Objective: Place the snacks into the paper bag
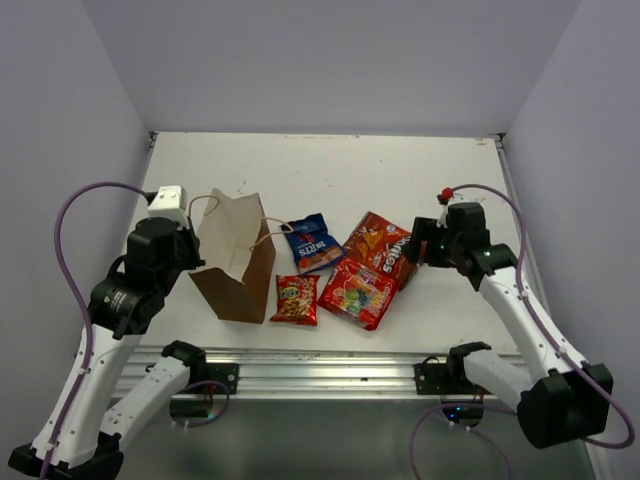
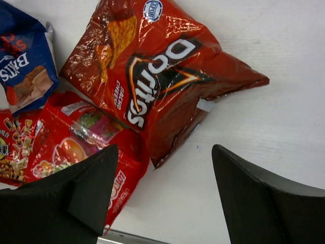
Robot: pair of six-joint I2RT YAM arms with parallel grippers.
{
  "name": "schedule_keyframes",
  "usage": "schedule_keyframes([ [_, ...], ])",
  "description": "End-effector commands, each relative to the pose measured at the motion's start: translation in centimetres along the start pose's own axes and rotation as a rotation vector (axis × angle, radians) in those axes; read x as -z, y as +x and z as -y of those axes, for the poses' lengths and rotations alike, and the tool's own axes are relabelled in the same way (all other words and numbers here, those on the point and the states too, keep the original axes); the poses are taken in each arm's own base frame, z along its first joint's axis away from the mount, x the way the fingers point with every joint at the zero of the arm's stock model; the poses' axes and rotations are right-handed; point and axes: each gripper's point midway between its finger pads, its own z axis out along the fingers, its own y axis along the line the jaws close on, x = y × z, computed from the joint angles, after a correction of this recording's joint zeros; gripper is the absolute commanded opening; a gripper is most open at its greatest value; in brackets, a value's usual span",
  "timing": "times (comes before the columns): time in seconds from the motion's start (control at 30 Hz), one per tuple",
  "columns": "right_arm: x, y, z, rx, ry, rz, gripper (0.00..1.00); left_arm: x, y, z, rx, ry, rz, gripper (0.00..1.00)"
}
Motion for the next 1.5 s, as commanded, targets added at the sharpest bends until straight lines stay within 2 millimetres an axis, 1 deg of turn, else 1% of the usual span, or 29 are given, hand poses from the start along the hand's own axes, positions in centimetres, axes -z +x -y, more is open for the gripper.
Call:
schedule_keyframes([
  [0.0, -2.5, -1.7, -1.2, -0.018, -0.046, 0.032, 0.79, -0.2, 0.0, 0.6, -0.013, 0.032, 0.013, 0.00],
  [0.07, -3.7, -1.6, -1.2, -0.024, -0.043, 0.018, 0.78, -0.2, 0.0, 0.6, -0.011, 0.035, 0.009, 0.00],
  [0.17, -5.3, -0.4, -1.1, -0.024, -0.019, -0.027, 0.77, 0.0, 0.0, 0.4, -0.008, 0.029, 0.011, 0.00],
  [0.37, -7.5, 3.3, -0.4, -0.020, 0.020, -0.102, 0.74, 0.8, -0.5, 0.3, -0.001, 0.032, 0.027, 0.00],
  [0.47, -8.3, 4.7, 0.4, -0.013, 0.055, -0.137, 0.62, 1.1, -0.6, 0.1, 0.003, 0.025, 0.033, 0.00],
  [0.5, -8.4, 5.3, 0.6, -0.009, 0.063, -0.150, 0.55, 1.2, -0.5, 0.1, 0.003, 0.027, 0.031, 0.00],
  [0.67, -9.4, 6.0, 0.7, 0.003, 0.066, -0.179, 0.31, 1.2, 0.0, 0.0, 0.012, 0.030, 0.032, 0.00],
  [0.7, -9.6, 5.9, 0.6, 0.004, 0.067, -0.178, 0.13, 1.2, 0.3, 0.0, 0.012, 0.029, 0.028, 0.00],
  [0.73, -9.6, 5.8, 0.7, 0.006, 0.075, -0.186, 0.02, 1.3, 0.2, -0.1, 0.014, 0.030, 0.033, 0.00],
  [0.77, -9.5, 5.5, 0.5, 0.010, 0.075, -0.190, 0.00, 1.3, 0.3, -0.1, 0.016, 0.029, 0.035, 0.00],
  [0.8, -8.9, 3.6, -0.6, 0.023, 0.052, -0.150, 0.00, 1.3, 0.4, -0.1, 0.016, 0.029, 0.034, 0.00],
  [0.83, -8.1, 2.7, -0.4, 0.044, 0.089, -0.131, 0.00, 1.3, 0.4, -0.1, 0.017, 0.029, 0.032, 0.00],
  [0.87, -7.3, 1.5, -1.5, 0.085, 0.080, -0.101, 0.00, 1.3, 0.4, -0.1, 0.018, 0.029, 0.032, 0.00],
  [0.9, -5.2, -2.7, -3.3, 0.098, 0.050, 0.007, 0.00, 1.4, 0.4, -0.1, 0.018, 0.030, 0.032, 0.00],
  [0.97, -2.6, -5.7, -4.8, 0.146, 0.059, 0.068, 0.00, 1.4, 0.4, -0.1, 0.022, 0.031, 0.034, 0.00],
  [1.0, 0.0, -10.0, -6.8, 0.149, 0.024, 0.168, 0.00, 1.4, 0.4, -0.1, 0.022, 0.031, 0.034, 0.00],
  [1.07, 2.4, -12.2, -9.0, 0.196, -0.002, 0.196, 0.00, 1.4, 0.5, -0.1, 0.023, 0.032, 0.031, 0.00],
  [1.1, 5.4, -15.8, -11.3, 0.200, -0.049, 0.286, 0.00, 1.3, 0.6, -0.1, 0.024, 0.033, 0.031, 0.00],
  [1.13, 5.5, -16.0, -12.1, 0.225, -0.047, 0.265, 0.00, 1.3, 0.6, -0.1, 0.024, 0.033, 0.031, 0.00],
  [1.17, 6.7, -16.5, -14.2, 0.263, -0.082, 0.280, 0.00, 1.3, 0.6, -0.1, 0.026, 0.033, 0.029, 0.00],
  [1.2, 9.3, -18.9, -16.1, 0.266, -0.113, 0.358, 0.00, 1.3, 0.6, 0.0, 0.026, 0.035, 0.030, 0.00],
  [1.23, 10.3, -19.3, -17.2, 0.282, -0.129, 0.370, 0.00, 1.3, 0.6, 0.0, 0.026, 0.035, 0.030, 0.00],
  [1.27, 10.2, -18.9, -19.6, 0.325, -0.166, 0.357, 0.00, 1.3, 0.7, 0.0, 0.027, 0.038, 0.029, 0.00],
  [1.3, 12.6, -20.5, -21.4, 0.320, -0.215, 0.416, 0.00, 1.2, 0.7, 0.0, 0.029, 0.037, 0.028, 0.00],
  [1.33, 13.1, -20.5, -22.4, 0.337, -0.228, 0.415, 0.00, 1.2, 0.7, 0.1, 0.030, 0.042, 0.028, 0.00],
  [1.37, 12.3, -19.3, -25.0, 0.384, -0.261, 0.382, 0.00, 1.2, 0.8, 0.1, 0.031, 0.042, 0.027, 0.00],
  [1.4, 14.3, -20.3, -26.7, 0.387, -0.308, 0.427, 0.00, 1.2, 0.7, 0.1, 0.035, 0.042, 0.028, 0.00],
  [1.43, 14.2, -19.6, -27.9, 0.413, -0.317, 0.413, 0.00, 1.3, 0.7, 0.2, 0.039, 0.044, 0.030, 0.00],
  [1.47, 14.9, -18.3, -30.1, 0.460, -0.362, 0.404, 0.00, 1.3, 0.8, 0.2, 0.040, 0.044, 0.029, 0.00],
])
